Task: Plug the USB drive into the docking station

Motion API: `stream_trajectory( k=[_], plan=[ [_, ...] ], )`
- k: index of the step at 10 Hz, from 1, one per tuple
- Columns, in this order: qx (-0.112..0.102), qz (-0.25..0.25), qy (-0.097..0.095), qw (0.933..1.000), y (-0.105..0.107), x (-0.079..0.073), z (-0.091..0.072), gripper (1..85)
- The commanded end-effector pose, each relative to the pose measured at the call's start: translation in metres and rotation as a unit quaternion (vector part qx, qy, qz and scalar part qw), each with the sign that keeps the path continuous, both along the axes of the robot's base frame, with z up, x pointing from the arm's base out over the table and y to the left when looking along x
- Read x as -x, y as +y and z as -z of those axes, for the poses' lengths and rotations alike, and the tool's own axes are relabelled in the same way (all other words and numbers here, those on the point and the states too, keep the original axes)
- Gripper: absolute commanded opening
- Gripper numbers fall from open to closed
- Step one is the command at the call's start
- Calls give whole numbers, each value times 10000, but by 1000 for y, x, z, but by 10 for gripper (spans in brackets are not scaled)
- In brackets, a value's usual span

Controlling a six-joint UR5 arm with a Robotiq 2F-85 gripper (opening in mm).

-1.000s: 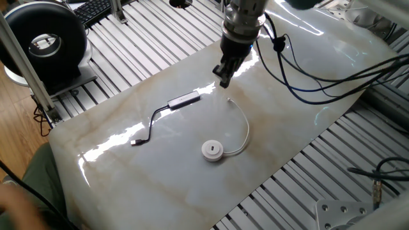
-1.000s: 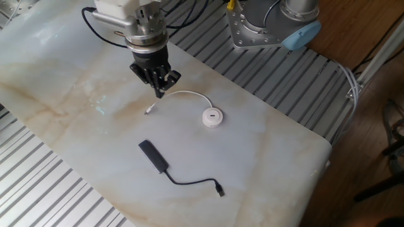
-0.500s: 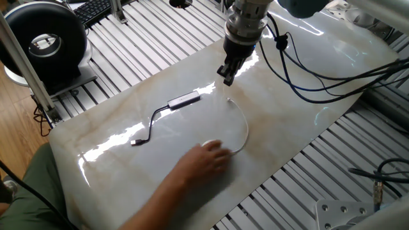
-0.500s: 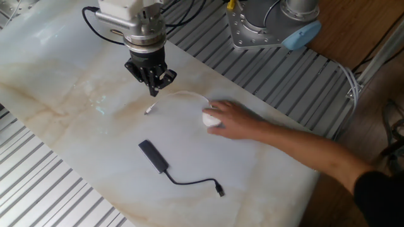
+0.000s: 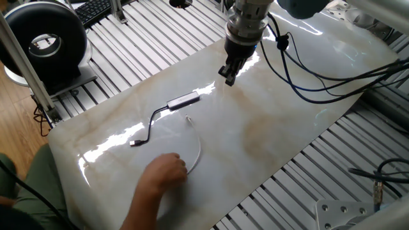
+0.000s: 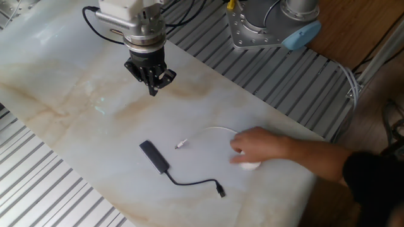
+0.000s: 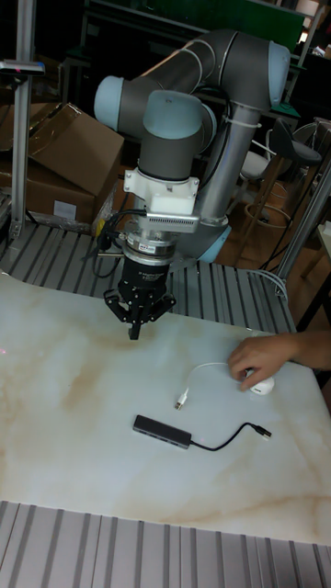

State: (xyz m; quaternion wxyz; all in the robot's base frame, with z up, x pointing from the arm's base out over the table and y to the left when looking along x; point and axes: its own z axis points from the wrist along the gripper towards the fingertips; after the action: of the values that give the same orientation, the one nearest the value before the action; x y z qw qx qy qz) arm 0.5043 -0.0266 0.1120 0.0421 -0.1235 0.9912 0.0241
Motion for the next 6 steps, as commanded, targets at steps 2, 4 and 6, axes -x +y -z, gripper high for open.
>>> stream_trajectory(
  k=[2,4,6],
  plan=[
    [-25,271,561,9981,0,28,-1,13],
    [-558,306,689,9956,34,27,7,13],
    [-606,334,478,9965,54,-13,54,13]
  ],
)
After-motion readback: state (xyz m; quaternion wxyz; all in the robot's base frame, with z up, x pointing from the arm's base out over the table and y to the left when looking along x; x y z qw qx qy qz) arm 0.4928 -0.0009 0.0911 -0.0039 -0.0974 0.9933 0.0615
